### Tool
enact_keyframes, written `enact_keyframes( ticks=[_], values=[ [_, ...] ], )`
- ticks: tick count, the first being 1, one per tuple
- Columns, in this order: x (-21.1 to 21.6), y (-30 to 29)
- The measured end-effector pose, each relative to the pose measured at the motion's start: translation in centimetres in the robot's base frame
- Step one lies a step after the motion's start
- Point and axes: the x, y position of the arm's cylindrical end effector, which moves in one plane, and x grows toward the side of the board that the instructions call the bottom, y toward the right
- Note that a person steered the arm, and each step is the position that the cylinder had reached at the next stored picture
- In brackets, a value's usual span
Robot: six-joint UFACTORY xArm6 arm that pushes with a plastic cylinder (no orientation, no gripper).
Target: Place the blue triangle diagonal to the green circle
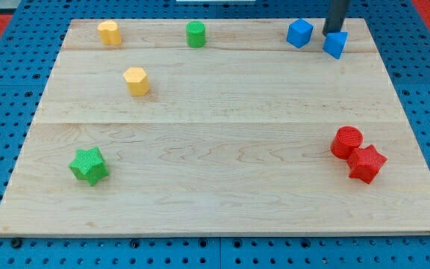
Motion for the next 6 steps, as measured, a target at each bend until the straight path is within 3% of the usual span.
enact_keyframes(
  ticks=[1,2,4,6],
  values=[
    [-0.3,3.9],
    [1.8,3.4],
    [4.3,-6.6],
    [3.4,-12.6]
  ],
)
